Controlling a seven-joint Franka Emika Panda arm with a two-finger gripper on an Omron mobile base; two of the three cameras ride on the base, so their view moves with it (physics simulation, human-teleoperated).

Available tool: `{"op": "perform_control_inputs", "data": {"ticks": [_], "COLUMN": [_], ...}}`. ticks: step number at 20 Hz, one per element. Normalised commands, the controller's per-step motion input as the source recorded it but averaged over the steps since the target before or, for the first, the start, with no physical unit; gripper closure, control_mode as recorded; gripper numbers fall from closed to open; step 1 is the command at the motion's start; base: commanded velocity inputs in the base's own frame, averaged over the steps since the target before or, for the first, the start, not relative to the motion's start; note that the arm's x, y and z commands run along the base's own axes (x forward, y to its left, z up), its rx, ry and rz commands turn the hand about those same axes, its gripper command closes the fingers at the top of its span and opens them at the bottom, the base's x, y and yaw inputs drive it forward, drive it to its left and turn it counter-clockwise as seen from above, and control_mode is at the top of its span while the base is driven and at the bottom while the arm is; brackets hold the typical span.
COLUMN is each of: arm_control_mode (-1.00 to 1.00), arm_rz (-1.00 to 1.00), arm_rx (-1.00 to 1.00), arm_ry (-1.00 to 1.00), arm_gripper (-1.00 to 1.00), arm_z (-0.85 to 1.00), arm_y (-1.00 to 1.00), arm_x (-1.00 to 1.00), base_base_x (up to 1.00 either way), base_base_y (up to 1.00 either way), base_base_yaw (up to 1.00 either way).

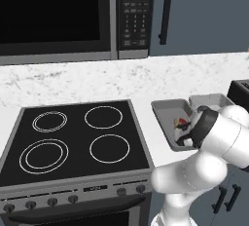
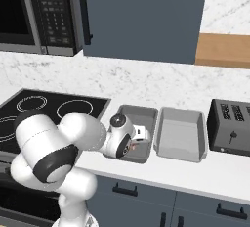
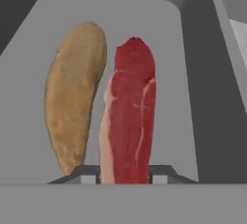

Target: Place one sweet potato and one steak in each tupperware on the nearby counter, to pack two identical lunches.

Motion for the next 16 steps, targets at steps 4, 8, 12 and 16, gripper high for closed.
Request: {"op": "perform_control_inputs", "data": {"ticks": [4,8,12,16], "arm_control_mode": [-1.00,-1.00,-1.00,-1.00], "arm_rz": [0.00,0.00,0.00,0.00], "arm_rx": [0.00,0.00,-0.02,-0.02], "arm_ry": [0.00,0.00,0.00,-0.02], "arm_gripper": [-1.00,-1.00,-1.00,-1.00], "arm_z": [0.00,0.05,0.54,0.97], "arm_y": [0.00,0.00,0.03,0.15], "arm_x": [0.00,0.00,-0.10,-0.27], "base_base_x": [0.00,0.00,0.00,0.00], "base_base_y": [0.00,0.00,0.00,0.00], "base_base_yaw": [0.00,0.00,0.00,0.00]}}
